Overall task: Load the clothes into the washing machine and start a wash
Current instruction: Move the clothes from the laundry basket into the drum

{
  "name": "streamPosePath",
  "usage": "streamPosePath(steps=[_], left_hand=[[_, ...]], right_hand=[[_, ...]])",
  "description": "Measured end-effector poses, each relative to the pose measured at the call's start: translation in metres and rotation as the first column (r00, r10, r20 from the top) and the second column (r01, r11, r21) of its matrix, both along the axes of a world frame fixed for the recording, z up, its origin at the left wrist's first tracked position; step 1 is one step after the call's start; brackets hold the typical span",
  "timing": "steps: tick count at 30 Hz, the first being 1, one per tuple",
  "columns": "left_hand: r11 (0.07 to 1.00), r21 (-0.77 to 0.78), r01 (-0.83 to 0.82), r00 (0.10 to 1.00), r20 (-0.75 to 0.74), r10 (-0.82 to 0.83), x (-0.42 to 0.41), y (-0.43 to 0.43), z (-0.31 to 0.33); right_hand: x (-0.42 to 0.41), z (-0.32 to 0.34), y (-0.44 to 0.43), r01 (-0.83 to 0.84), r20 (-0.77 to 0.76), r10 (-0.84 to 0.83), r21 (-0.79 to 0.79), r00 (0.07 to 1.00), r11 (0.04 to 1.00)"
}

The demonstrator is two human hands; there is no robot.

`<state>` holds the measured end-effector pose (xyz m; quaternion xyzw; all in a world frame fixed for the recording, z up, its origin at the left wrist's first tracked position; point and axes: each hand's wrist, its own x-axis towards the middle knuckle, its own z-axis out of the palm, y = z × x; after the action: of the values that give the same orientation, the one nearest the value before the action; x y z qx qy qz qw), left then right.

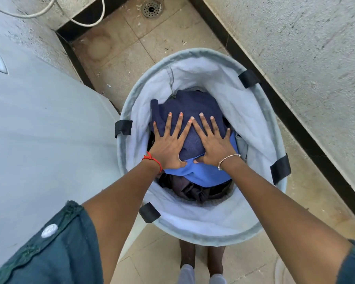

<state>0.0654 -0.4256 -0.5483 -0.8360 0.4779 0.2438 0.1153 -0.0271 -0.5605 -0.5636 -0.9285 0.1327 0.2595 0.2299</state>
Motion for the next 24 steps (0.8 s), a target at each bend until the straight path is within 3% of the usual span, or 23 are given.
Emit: streamPosePath(steps=[4, 9, 14, 18, 24], left_hand=[[0.998, -0.041, 0.04, 0.999, 0.02, -0.04, -0.004, 0.004, -0.002], [0.997, 0.044, 0.063, 0.992, 0.108, -0.068, -0.013, 0.001, 0.001], [0.996, -0.056, 0.072, 0.973, 0.222, -0.058, -0.024, 0.001, 0.018], [0.982, -0.188, 0.035, 0.984, 0.18, 0.0, -0.037, 0.0, 0.057], [0.971, -0.215, -0.108, 0.994, 0.007, 0.113, -0.058, 0.001, 0.156]], right_hand=[[-0.003, -0.004, 0.007, 0.039, -0.011, -0.039, 0.038, 0.999, 0.999], [-0.005, 0.005, 0.014, 0.051, 0.0, -0.051, 0.028, 0.999, 0.998], [-0.017, 0.035, 0.014, 0.092, 0.028, -0.091, -0.016, 0.995, 0.996], [-0.031, 0.08, 0.016, 0.129, 0.048, -0.127, -0.05, 0.991, 0.99], [-0.049, 0.189, 0.02, 0.155, 0.104, -0.151, -0.038, 0.983, 0.987]])
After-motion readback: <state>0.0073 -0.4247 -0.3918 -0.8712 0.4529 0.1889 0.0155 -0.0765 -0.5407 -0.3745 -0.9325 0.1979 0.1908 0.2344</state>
